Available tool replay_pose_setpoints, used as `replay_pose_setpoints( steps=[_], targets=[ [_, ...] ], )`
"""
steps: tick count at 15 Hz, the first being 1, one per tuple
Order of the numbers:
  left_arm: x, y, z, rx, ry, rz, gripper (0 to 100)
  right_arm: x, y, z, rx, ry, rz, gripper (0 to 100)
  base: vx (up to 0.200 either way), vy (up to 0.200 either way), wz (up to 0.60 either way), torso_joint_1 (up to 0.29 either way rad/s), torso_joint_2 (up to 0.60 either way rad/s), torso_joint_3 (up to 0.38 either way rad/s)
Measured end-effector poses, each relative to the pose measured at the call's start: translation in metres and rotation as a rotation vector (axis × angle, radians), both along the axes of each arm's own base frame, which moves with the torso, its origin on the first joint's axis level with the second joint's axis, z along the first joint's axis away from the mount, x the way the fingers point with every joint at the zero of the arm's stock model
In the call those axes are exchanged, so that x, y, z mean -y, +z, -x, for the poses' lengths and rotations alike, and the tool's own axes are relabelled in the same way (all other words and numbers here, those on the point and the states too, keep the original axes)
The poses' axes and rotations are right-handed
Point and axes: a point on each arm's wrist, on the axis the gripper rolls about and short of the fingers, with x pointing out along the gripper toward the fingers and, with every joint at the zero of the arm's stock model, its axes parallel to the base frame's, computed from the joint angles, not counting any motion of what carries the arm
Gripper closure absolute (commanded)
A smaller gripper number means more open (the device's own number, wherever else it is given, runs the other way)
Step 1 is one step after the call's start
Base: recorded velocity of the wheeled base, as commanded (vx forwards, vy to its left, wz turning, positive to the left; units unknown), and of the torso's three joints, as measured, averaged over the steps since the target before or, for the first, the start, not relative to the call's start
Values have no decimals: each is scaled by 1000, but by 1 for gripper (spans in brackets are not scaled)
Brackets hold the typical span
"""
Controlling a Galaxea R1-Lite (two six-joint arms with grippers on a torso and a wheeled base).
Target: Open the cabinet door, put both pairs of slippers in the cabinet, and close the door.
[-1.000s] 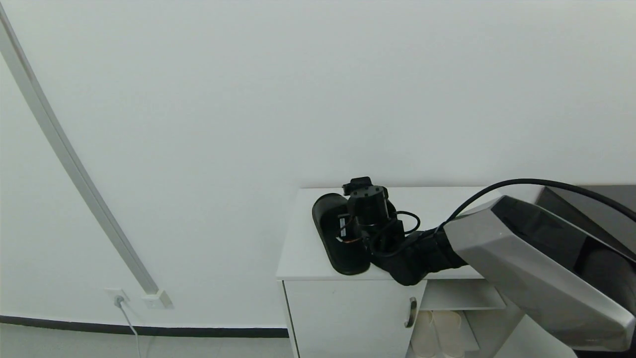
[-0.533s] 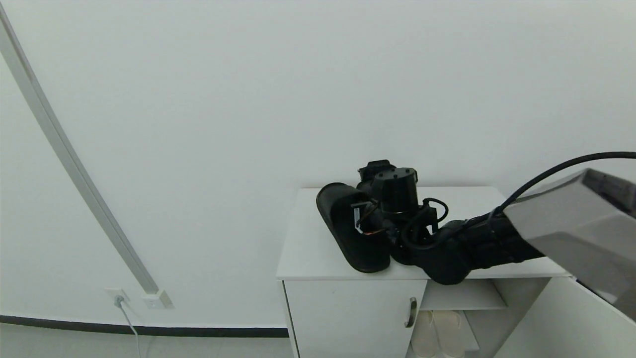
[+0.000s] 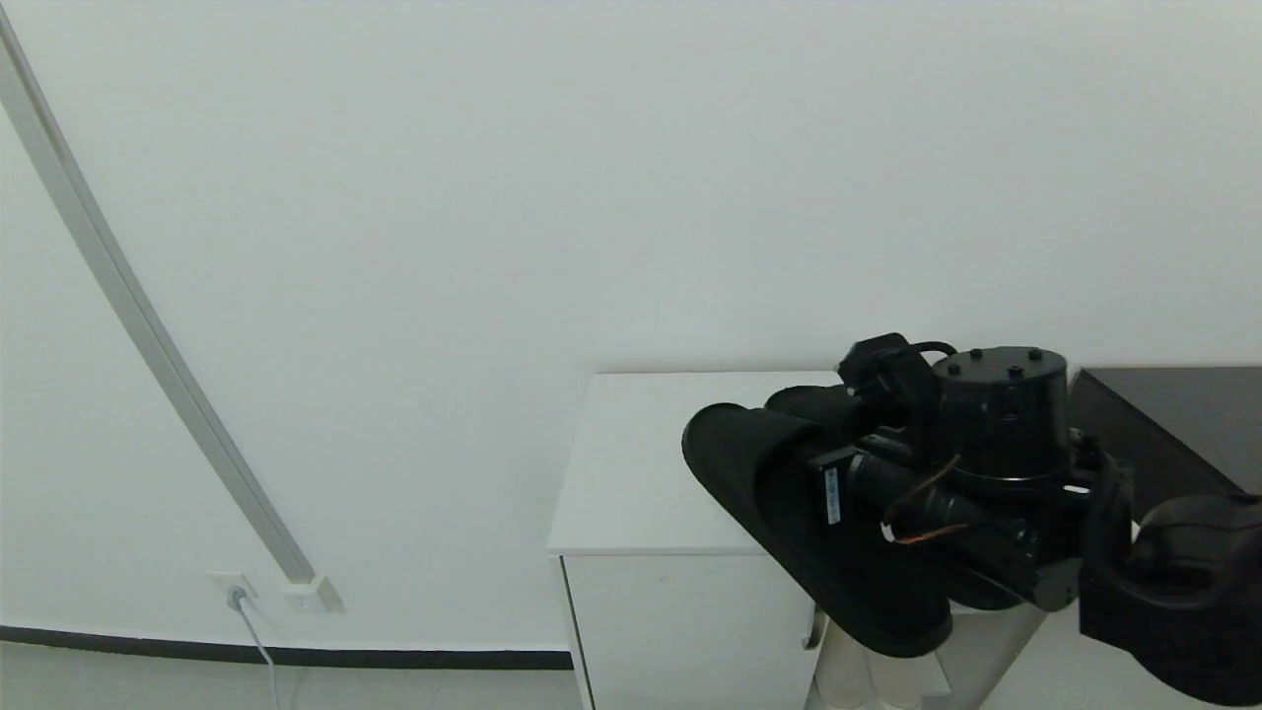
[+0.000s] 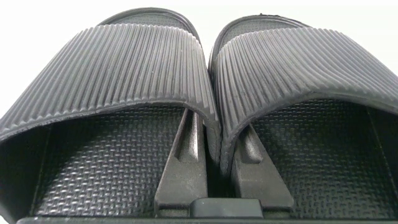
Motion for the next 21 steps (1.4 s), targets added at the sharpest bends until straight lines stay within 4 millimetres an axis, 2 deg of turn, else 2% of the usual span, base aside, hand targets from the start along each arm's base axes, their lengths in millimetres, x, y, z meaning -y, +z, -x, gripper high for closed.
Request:
replay_pose_setpoints(
  steps=[3, 6, 7, 18, 21],
  targets=[
    [0, 0, 0, 0, 0, 0, 100, 8, 3, 27, 7, 43, -6, 100, 0, 0, 0, 0, 0, 0],
    [0, 0, 0, 0, 0, 0, 100, 8, 7, 37, 17, 71, -19, 100, 0, 0, 0, 0, 0, 0],
    [0, 0, 0, 0, 0, 0, 100, 8, 7, 38, 16, 76, -19, 100, 0, 0, 0, 0, 0, 0],
    [0, 0, 0, 0, 0, 1, 100, 5, 1, 42, 2, 91, -2, 100, -200, 0, 0, 1, 2, 2],
    [0, 0, 0, 1, 1, 0, 100, 7, -2, 42, 7, 95, 34, 100, 0, 0, 0, 0, 0, 0]
  ],
)
